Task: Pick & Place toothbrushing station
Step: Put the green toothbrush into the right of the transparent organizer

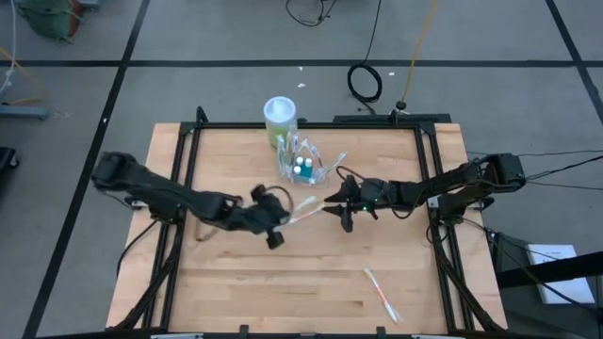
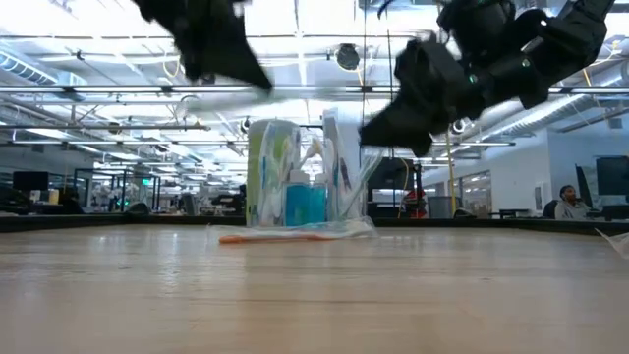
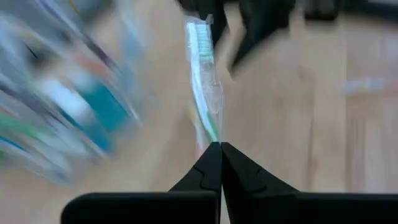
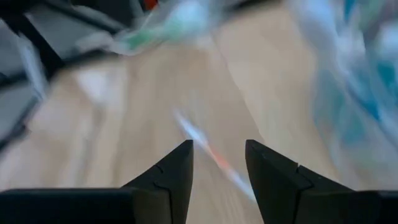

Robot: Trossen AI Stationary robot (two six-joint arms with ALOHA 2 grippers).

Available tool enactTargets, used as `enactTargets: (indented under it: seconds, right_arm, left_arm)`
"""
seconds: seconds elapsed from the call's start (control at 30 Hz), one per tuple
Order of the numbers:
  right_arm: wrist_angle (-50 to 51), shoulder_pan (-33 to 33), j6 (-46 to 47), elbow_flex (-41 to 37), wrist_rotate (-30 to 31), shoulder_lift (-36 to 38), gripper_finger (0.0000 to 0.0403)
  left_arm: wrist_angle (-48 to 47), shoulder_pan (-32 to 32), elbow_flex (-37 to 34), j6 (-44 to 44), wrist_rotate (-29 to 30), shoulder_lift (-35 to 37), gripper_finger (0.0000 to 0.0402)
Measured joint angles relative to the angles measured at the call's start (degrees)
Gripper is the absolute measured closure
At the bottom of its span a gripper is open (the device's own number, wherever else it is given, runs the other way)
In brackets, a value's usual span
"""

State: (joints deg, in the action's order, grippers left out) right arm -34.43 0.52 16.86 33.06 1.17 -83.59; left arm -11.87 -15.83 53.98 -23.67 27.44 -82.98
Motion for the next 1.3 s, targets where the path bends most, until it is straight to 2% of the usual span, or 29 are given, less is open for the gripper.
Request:
enactTargets:
  seconds: [0.13,0.3,0.43,0.73,1.0,1.1,1.3]
  right_arm:
    - [-13.0,-0.5,-2.6,0.0,0.4,0.0,0.0261]
    - [-29.1,-1.2,-5.7,0.1,0.4,-0.2,0.0261]
    - [-34.9,-2.0,-6.5,0.2,0.5,-1.8,0.0261]
    - [-35.4,-2.4,-5.9,5.7,1.9,-6.7,0.0261]
    - [-35.8,-2.4,-8.8,8.9,1.8,-7.2,0.0268]
    - [-35.5,-2.4,-8.8,8.9,2.0,-7.2,0.0297]
    - [-35.7,-1.6,-9.5,8.9,2.1,-7.2,0.0385]
  left_arm:
    - [1.5,-0.8,0.0,6.1,5.8,6.9,0.0400]
    - [7.4,-0.1,0.1,13.0,6.0,8.2,0.0401]
    - [11.9,1.3,0.1,17.4,4.8,7.2,0.0401]
    - [16.0,4.7,0.1,21.0,-5.1,7.2,0.0401]
    - [16.6,6.9,0.1,23.9,-6.4,7.2,0.0401]
    - [16.9,7.2,0.1,25.0,-6.6,7.2,0.0401]
    - [18.1,7.3,0.1,25.3,-8.0,7.2,0.0400]
